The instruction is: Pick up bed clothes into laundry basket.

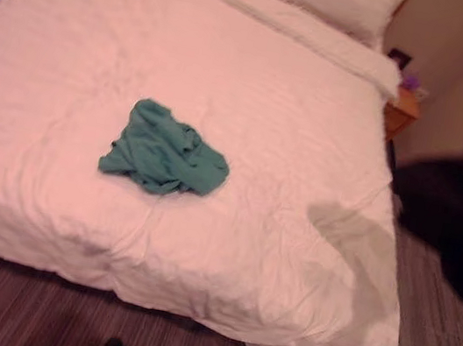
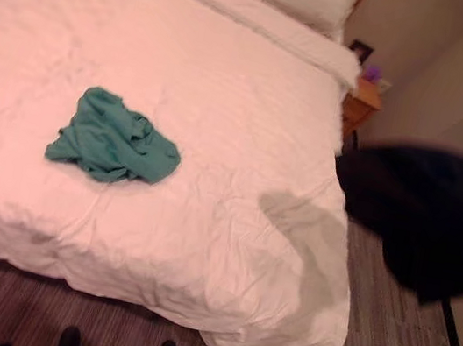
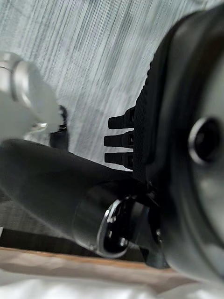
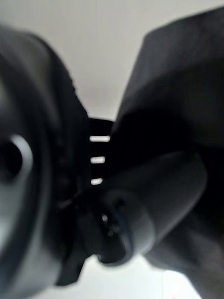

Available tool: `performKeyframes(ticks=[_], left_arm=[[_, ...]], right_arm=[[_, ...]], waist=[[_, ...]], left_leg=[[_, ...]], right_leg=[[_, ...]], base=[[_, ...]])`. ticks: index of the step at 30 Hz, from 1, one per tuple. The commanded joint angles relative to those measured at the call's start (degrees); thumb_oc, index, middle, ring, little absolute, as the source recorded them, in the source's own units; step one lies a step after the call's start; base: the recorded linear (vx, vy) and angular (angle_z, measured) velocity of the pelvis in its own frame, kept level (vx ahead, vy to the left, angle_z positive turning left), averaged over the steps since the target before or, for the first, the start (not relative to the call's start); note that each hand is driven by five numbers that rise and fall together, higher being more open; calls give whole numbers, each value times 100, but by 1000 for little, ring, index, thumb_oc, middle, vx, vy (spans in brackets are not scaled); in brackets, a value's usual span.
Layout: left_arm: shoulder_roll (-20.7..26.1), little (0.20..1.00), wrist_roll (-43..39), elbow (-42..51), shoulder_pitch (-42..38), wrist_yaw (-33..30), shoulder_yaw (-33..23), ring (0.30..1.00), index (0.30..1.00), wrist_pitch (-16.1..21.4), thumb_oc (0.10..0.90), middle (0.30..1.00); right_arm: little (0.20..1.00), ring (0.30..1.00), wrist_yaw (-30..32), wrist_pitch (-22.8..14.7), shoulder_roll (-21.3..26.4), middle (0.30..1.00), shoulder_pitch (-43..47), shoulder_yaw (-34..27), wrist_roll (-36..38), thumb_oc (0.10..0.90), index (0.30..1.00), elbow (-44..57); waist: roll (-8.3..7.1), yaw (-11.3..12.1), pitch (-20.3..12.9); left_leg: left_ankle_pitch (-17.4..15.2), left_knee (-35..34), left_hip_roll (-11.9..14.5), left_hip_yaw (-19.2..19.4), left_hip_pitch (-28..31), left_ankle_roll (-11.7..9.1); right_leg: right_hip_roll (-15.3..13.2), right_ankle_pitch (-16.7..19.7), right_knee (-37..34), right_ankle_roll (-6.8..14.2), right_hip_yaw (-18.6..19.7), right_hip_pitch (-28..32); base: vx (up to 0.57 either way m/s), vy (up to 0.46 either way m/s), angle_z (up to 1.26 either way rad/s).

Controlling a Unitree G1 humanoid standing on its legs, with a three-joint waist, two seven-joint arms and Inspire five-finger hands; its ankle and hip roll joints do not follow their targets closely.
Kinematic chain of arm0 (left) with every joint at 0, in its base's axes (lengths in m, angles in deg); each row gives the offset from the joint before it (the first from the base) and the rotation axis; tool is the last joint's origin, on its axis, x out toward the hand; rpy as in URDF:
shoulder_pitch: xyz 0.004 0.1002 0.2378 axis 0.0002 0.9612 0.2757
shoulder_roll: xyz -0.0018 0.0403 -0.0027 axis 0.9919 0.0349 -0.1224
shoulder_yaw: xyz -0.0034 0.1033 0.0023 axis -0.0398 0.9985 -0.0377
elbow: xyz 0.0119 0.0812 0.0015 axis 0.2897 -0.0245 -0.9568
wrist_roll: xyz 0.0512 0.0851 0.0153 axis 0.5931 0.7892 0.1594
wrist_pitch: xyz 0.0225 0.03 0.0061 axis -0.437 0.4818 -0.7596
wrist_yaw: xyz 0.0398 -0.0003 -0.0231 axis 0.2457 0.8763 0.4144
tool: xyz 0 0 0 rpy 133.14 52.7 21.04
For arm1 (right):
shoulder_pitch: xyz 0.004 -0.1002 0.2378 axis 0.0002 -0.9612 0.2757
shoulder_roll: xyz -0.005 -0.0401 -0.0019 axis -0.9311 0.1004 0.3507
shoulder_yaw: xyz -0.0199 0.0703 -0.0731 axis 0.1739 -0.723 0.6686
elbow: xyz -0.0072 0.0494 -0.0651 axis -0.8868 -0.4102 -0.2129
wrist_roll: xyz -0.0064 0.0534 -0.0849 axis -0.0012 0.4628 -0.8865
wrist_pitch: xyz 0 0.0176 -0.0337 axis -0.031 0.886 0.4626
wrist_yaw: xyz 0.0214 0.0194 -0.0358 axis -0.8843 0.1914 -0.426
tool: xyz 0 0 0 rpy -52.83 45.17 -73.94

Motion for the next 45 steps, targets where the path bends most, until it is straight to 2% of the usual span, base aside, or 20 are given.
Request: performKeyframes(ticks=[1, 2, 5, 8, 12, 14, 15, 17, 20, 23, 25, 27, 30, 32, 35, 37, 40, 41, 42, 45], left_arm=[[602, 900, -69, -346, -94, -401, -176, 900, 900, -18, 800, 900], [617, 900, -70, -351, -92, -402, -188, 900, 900, -16, 800, 900], [992, 900, -125, -299, -142, -527, -331, 900, 900, 16, 800, 900], [1252, 900, -154, -111, -185, -683, -430, 900, 900, 72, 800, 900], [1657, 900, -236, 901, -192, -1219, -575, 900, 900, 205, 800, 900], [1788, 900, -168, 1954, -49, -1550, -781, 900, 900, 248, 800, 900], [2443, 900, -129, 2440, 31, -1487, -1154, 900, 900, 185, 800, 900], [2992, 900, 27, 2960, 218, -1534, -1684, 900, 900, 118, 800, 900], [3939, 900, -10, 3343, -171, -1864, -2224, 900, 900, 191, 800, 900], [4345, 900, 23, 3540, -427, -2020, -2236, 900, 900, 263, 800, 900], [4818, 900, 253, 3966, -1123, -2131, -1884, 900, 900, 214, 800, 900], [4924, 900, 374, 4158, -1423, -2183, -1682, 900, 900, 195, 800, 900], [5021, 900, 628, 4602, -2467, -2232, -908, 900, 900, 148, 800, 900], [5073, 900, 459, 4496, -2988, -2106, -489, 900, 900, 250, 800, 900], [5144, 900, 145, 3933, -4331, -1881, 852, 900, 900, 462, 800, 900], [5149, 900, 142, 3891, -4438, -1884, 955, 900, 900, 471, 800, 900], [4506, 900, 147, 3912, -5237, -1707, 1904, 900, 900, 466, 800, 900], [4500, 900, 152, 3908, -5270, -1711, 1937, 900, 900, 459, 800, 900], [4109, 900, 297, 3950, -5423, -1667, 2203, 900, 900, 399, 800, 900], [3706, 900, 474, 3901, -5543, -1622, 2422, 900, 900, 322, 800, 900]], right_arm=[[300, 300, 343, 161, 118, 300, 405, -208, 62, 400, 300, -264], [300, 300, 361, 148, 114, 300, 442, -168, 63, 400, 300, -299], [300, 300, 309, 251, -287, 300, 717, 630, 148, 400, 300, -1590], [300, 300, 295, 252, -520, 300, 822, 1023, 152, 400, 300, -2059], [300, 300, 235, 219, -972, 300, 993, 1717, 291, 400, 300, -2893], [300, 300, 177, 216, -1189, 300, 975, 1980, 235, 400, 300, -3142], [300, 300, 66, 208, -1137, 300, 925, 2010, 242, 400, 300, -3206], [300, 300, -72, 211, -1291, 300, 946, 2144, 312, 400, 300, -3364], [300, 300, -313, 249, -1570, 300, 1057, 2652, 387, 400, 300, -3906], [300, 300, -395, 205, -1701, 300, 1099, 2903, 413, 400, 300, -4092], [300, 300, -518, 183, -1815, 300, 1096, 3142, 516, 400, 300, -4267], [300, 300, -552, 173, -1873, 300, 1102, 3239, 560, 400, 300, -4309], [300, 300, -682, 155, -2033, 300, 1061, 3398, 615, 400, 300, -4475], [300, 300, -771, 136, -2069, 300, 1082, 3523, 645, 400, 300, -4509], [300, 300, -850, 50, -2113, 300, 1135, 3775, 681, 400, 300, -4452], [300, 300, -850, 49, -2130, 300, 1127, 3757, 684, 400, 300, -4456], [300, 300, -835, 44, -2387, 300, 1135, 4050, 539, 400, 300, -4377], [300, 300, -833, 44, -2397, 300, 1131, 4039, 539, 400, 300, -4379], [300, 300, -835, 52, -2485, 300, 1151, 4117, 522, 400, 300, -4342], [300, 300, -819, 62, -2559, 300, 1171, 4151, 502, 400, 300, -4304]], waist=[[171, 57, -10], [156, 49, -10], [341, 42, -22], [422, 50, -16], [541, 87, -10], [604, 117, -18], [701, 141, -15], [756, 125, -57], [908, 110, -80], [922, 61, -92], [976, -80, -87], [986, -149, -88], [1013, -229, -63], [1051, -331, -60], [1174, -547, -8], [1164, -522, -9], [1205, -679, 45], [1200, -661, 44], [1196, -728, 71], [1183, -759, 98]], left_leg=[[-276, 31, 197, 36, 153, -41], [-279, 31, 199, 39, 156, -42], [-260, 31, 170, 51, 182, -28], [-238, 31, 158, 31, 179, -31], [-166, 31, 160, -46, 133, -40], [-138, 31, 169, -95, 110, -41], [-151, 31, 183, -99, 139, -57], [-97, 31, 186, -128, 115, -71], [-78, 31, 228, -152, 149, -115], [-64, 31, 252, -146, 155, -143], [-43, 31, 294, -126, 195, -179], [-35, 31, 312, -115, 205, -190], [-22, 31, 346, -104, 246, -213], [-8, 31, 369, -73, 269, -227], [44, 31, 418, 39, 293, -268], [44, 31, 422, 40, 293, -270], [81, 31, 506, 205, 285, -294], [80, 31, 507, 209, 287, -295], [85, 31, 533, 247, 294, -299], [92, 31, 568, 300, 294, -310]], right_leg=[[-683, 122, 88, 751, -7, 72], [-681, 121, 88, 751, -5, 73], [-705, 111, 88, 742, 22, 99], [-712, 106, 88, 735, 13, 110], [-716, 87, 88, 717, -38, 139], [-716, 55, 88, 703, -70, 168], [-704, 11, 88, 715, -84, 219], [-714, 11, 88, 707, -107, 218], [-684, -61, 88, 688, -112, 261], [-653, -111, 88, 674, -115, 281], [-618, -154, 88, 667, -101, 315], [-602, -168, 88, 660, -92, 322], [-555, -208, 88, 634, -71, 353], [-533, -224, 88, 621, -45, 358], [-470, -204, 88, 619, 49, 300], [-466, -203, 88, 618, 50, 299], [-395, -177, 88, 610, 161, 170], [-393, -177, 88, 609, 165, 169], [-369, -183, 88, 597, 195, 137], [-341, -186, 88, 589, 219, 113]], base=[[12, 20, -16], [24, 32, -20], [16, 8, -13], [10, -14, -2], [-9, -43, 13], [-1, -54, 14], [1, -48, 12], [1, -54, 10], [-34, -57, 9], [1, -60, 13], [7, -58, 10], [-3, -49, 3], [0, -67, -6], [0, -62, -9], [-7, -41, -19], [-10, -15, -24], [-13, -29, -31], [6, -45, -31], [6, -24, -25], [4, -34, -12]])
